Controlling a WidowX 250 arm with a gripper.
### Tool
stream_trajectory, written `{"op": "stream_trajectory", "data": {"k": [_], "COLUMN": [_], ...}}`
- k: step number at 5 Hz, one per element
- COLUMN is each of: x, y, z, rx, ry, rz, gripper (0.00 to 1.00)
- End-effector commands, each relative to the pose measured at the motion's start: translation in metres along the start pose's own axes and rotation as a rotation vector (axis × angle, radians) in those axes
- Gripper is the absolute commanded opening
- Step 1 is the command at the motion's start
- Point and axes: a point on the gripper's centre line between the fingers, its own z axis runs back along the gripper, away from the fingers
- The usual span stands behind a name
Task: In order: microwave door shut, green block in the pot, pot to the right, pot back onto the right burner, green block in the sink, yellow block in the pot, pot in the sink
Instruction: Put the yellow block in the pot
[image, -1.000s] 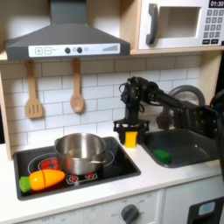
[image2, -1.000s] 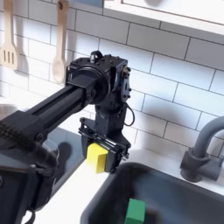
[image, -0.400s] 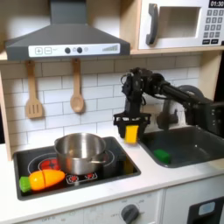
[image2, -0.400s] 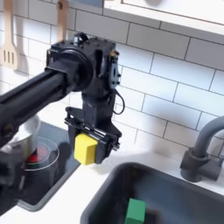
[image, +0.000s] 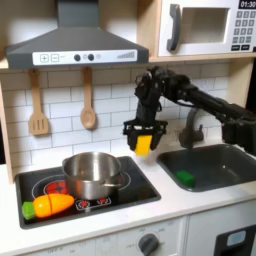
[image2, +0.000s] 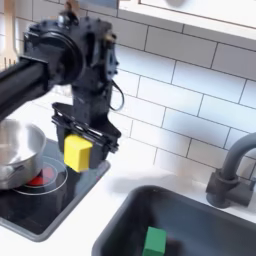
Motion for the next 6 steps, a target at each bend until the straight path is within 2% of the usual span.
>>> {"op": "stream_trajectory", "data": {"k": [1, 2, 3, 5, 6], "x": [-0.018, -0.032, -0.044, -0.045, -0.039], "y": [0.042, 0.066, 0.087, 0.11, 0.113], "z": [0.017, 0.019, 0.017, 0.012, 0.002], "rx": [0.068, 0.084, 0.103, 0.112, 0.107], "ry": [0.008, 0.024, 0.027, 0.025, 0.04], "rz": [0.127, 0.214, 0.263, 0.298, 0.301], "gripper": [0.0, 0.0, 0.0, 0.0, 0.0]}}
